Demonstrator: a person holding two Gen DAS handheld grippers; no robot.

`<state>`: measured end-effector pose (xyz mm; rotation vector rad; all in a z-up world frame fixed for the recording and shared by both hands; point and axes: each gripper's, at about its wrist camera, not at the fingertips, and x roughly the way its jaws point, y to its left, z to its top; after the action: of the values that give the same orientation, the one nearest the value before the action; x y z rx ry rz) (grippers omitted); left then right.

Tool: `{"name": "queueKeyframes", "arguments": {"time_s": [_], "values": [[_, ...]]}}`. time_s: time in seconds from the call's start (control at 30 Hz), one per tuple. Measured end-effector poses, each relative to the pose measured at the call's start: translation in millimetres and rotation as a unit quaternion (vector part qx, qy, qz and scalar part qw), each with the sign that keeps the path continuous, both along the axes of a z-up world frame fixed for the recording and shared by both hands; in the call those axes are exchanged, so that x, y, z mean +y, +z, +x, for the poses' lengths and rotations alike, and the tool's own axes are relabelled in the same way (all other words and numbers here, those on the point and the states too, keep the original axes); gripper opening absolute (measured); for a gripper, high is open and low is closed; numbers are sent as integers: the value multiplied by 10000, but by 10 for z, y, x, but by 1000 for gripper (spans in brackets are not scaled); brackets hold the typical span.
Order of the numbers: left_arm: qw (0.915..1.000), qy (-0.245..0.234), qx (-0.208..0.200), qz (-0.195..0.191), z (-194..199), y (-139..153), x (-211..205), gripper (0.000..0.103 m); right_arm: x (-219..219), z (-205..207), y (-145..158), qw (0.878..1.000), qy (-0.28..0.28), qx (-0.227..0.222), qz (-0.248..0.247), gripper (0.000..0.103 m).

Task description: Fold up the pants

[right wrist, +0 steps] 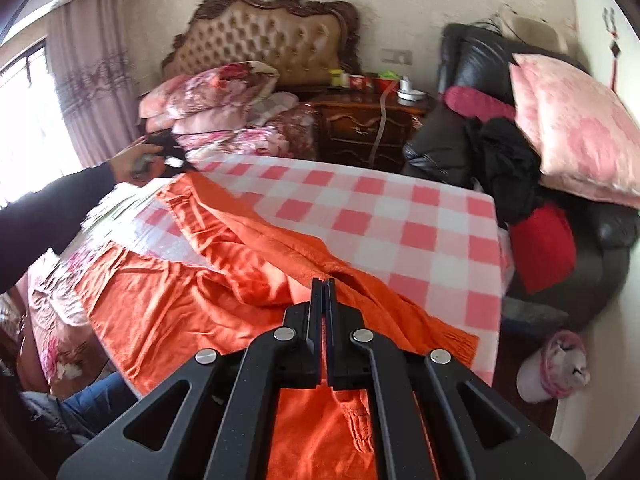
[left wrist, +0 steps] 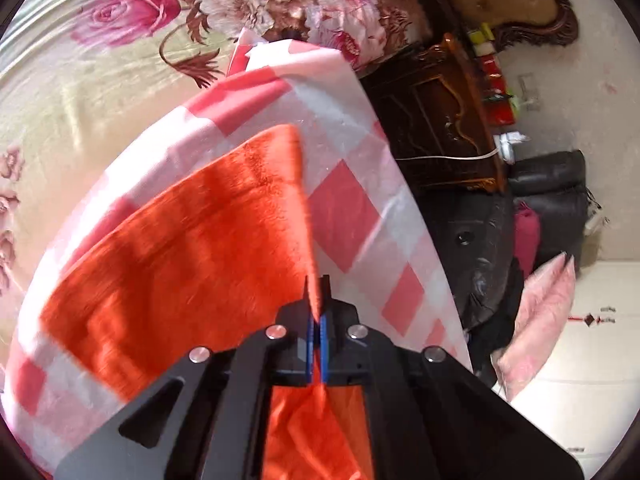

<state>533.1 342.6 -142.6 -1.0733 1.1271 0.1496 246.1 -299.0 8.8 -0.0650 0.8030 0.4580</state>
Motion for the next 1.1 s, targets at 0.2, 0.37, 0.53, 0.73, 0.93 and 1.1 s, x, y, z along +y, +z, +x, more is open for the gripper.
{"name": "queueKeyframes", "arguments": {"time_s": [0.2, 0.37, 0.53, 0.73, 0.93, 1.1], "values": [[9966, -47, -817, -139, -647, 797, 79, 1, -223, 372, 40, 9996, -166, -155, -149, 2], [9859, -174, -1663, 39, -2108, 1274, 49, 1, -266, -126, 253, 9986, 39, -530, -66, 2], [9887, -85, -1484, 210, -3734, 645, -121, 1, -300, -869, -381, 9996, 9, 8, -294, 2], [9926, -8, -1209, 70, -4441, -153, -402, 1, -454, -1299, -1043, 9937, -632, 924, 81, 3], [9882, 81, -1529, 57, -4431, -117, -459, 1, -995, -1699, -1179, 9475, -2095, 1543, 1859, 13], [9885, 168, -1505, -4, -4449, -144, -434, 1, -1197, -1749, -1299, 8907, -2671, 1739, 3242, 18]]}}
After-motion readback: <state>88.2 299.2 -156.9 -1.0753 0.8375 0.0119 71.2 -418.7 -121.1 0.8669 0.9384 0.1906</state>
